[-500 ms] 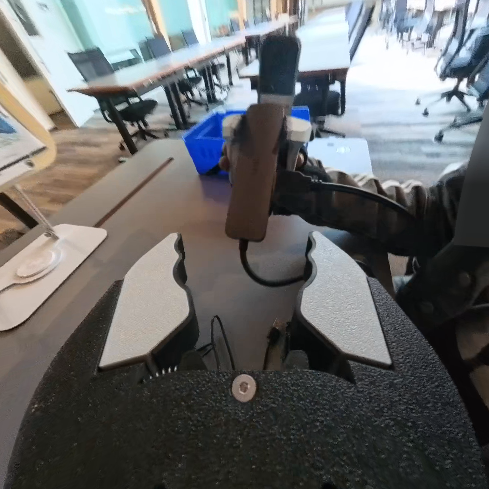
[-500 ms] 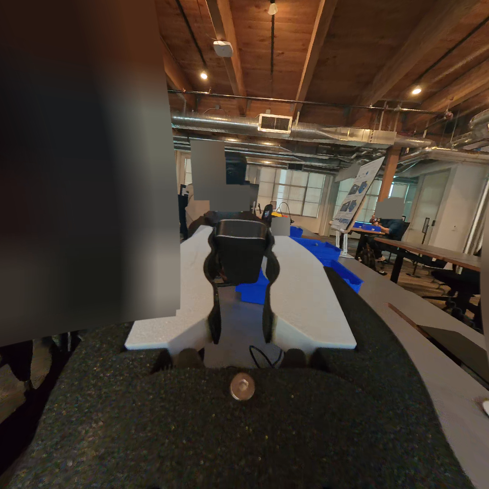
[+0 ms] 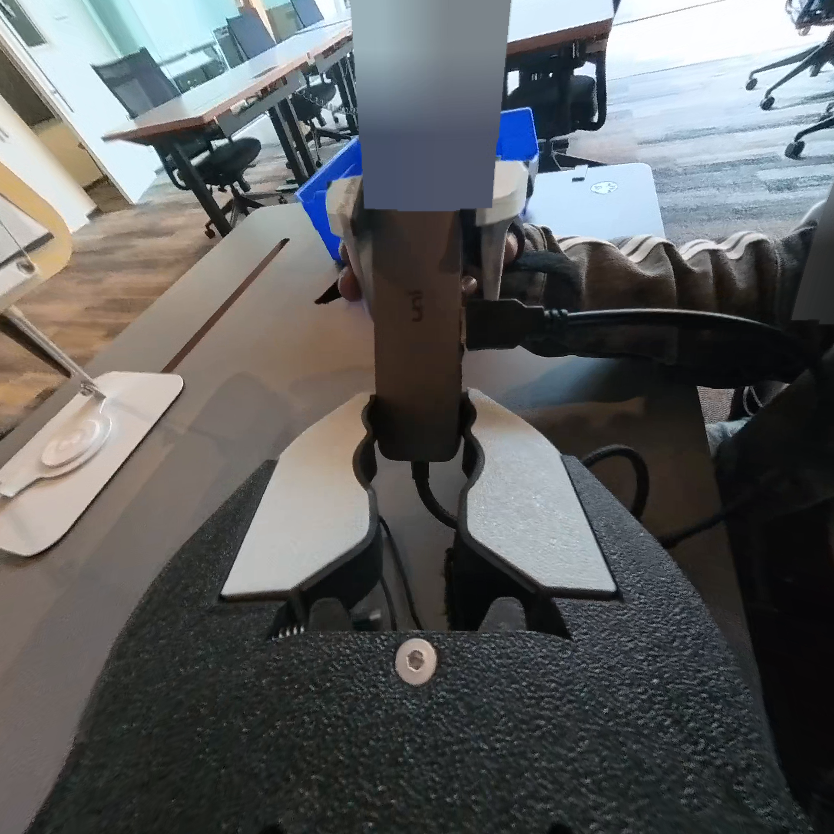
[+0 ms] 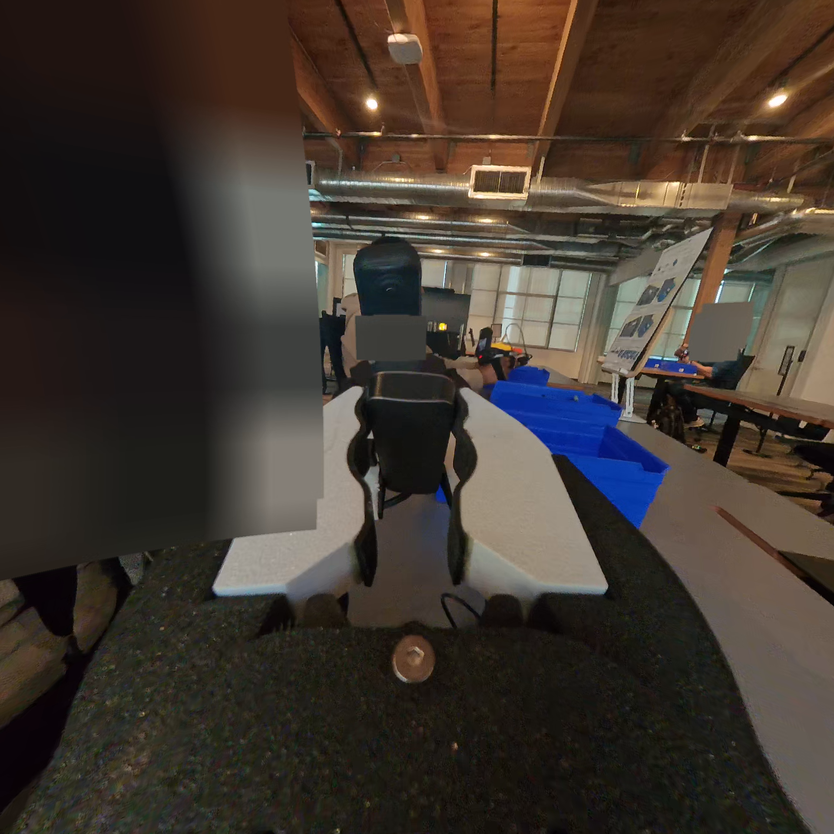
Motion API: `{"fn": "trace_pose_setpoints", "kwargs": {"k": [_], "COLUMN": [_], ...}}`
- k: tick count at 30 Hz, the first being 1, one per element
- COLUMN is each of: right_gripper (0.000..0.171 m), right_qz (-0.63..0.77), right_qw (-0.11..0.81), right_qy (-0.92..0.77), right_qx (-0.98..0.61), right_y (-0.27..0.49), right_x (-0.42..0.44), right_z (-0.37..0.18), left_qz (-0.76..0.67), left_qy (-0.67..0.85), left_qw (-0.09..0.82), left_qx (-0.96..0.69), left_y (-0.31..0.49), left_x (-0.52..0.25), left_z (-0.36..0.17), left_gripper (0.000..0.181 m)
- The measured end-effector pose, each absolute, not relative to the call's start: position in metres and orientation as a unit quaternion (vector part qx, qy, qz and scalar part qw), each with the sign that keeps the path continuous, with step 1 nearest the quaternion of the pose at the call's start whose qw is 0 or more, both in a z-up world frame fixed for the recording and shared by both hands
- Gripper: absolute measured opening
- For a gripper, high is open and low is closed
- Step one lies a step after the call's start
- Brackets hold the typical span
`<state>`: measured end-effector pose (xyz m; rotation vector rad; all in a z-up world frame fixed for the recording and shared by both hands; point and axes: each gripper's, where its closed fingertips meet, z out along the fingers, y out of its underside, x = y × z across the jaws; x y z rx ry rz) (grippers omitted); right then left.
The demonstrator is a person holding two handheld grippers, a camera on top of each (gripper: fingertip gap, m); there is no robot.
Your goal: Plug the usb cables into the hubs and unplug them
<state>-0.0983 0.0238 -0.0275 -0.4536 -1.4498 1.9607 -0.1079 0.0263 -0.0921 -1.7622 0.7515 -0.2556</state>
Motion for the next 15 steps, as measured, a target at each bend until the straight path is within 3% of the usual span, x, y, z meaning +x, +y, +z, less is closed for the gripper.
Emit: {"fn": "trace_pose_setpoints", "kwargs": {"k": [9, 15], "right_gripper": [0.038, 0.036], "right_qz": [0.657, 0.508], "right_qw": [0.332, 0.284], "right_qy": [-0.595, -0.716], "right_qx": [-0.322, -0.387], "right_y": [0.036, 0.032], "right_x": [-0.142, -0.121], "right_z": [-0.075, -0.146], "left_qz": [-0.041, 0.018], "left_qy": [0.207, 0.112], "left_qw": [0.479, 0.453], "left_qx": [-0.852, -0.884], "left_y": [-0.005, -0.047], "left_x": [-0.172, -0.228], "left_z": [-0.111, -0.121], "left_gripper": [0.035, 0.035]}}
